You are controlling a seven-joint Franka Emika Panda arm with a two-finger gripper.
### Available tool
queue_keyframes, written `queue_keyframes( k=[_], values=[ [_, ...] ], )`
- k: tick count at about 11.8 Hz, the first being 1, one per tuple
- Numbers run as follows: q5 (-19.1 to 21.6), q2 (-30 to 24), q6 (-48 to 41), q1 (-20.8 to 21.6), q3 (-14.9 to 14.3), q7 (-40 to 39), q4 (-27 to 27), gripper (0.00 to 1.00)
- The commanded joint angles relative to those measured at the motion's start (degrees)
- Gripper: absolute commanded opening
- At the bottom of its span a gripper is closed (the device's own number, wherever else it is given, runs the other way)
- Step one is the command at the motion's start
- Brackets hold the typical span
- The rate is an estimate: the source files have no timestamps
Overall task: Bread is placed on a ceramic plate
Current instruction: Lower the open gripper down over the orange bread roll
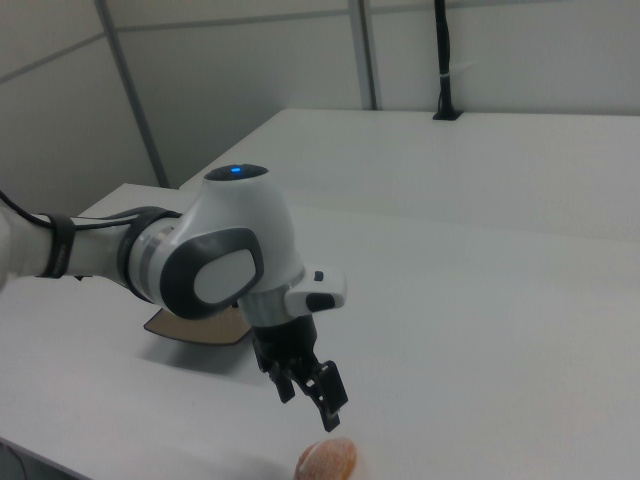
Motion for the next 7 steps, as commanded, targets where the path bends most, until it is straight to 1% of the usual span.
queue_keyframes(
  k=[1, 2, 5, 7],
  values=[
    [-1.0, 2.7, 3.4, 0.6, -3.5, -7.5, -0.2, 1.00],
    [-1.0, 3.8, 3.6, 0.6, -4.0, -9.5, -0.1, 1.00],
    [-0.9, 7.5, 4.1, 0.5, -4.0, -9.7, -0.1, 1.00],
    [-0.9, 10.3, 6.8, 0.4, -4.0, -9.7, -0.2, 1.00]
  ],
)
